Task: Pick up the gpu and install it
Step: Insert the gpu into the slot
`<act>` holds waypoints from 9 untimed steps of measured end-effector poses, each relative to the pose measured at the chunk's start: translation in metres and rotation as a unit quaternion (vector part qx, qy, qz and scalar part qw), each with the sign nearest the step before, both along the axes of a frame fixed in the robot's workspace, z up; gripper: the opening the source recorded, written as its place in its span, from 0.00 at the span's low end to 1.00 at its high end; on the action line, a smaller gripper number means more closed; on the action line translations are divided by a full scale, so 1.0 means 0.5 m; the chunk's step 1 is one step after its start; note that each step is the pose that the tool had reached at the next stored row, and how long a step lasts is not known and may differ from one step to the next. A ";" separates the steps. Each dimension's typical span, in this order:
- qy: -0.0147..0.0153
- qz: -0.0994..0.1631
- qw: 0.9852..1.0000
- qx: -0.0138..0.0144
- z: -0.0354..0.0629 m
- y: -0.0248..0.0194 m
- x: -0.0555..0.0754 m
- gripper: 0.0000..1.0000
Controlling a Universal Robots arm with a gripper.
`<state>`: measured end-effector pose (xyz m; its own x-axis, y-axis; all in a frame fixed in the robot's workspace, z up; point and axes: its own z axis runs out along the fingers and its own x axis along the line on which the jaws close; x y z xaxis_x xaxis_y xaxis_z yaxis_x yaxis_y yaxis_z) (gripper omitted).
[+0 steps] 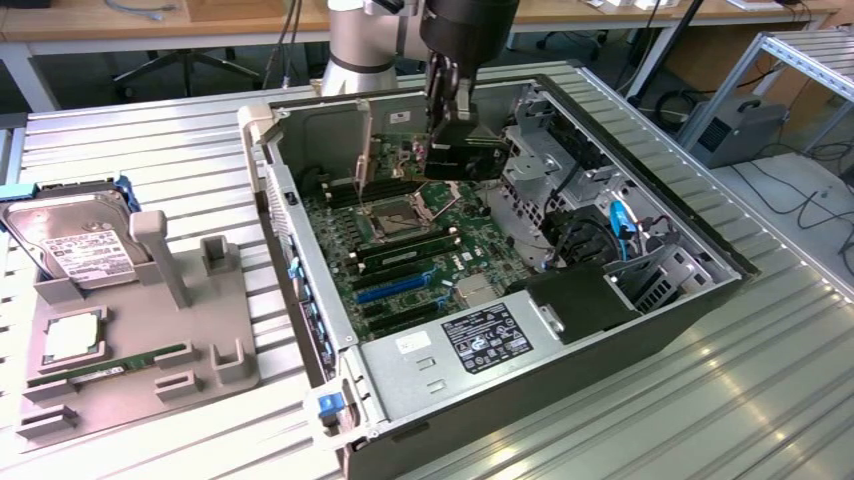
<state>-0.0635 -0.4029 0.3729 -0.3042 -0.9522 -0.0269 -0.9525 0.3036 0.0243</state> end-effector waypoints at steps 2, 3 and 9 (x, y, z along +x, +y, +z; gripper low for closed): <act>0.000 0.003 1.000 0.000 0.000 0.0000 0.000 0.28; 0.000 0.004 1.000 0.000 0.000 0.0000 0.000 0.28; 0.000 0.011 1.000 0.000 0.000 0.0000 0.000 0.28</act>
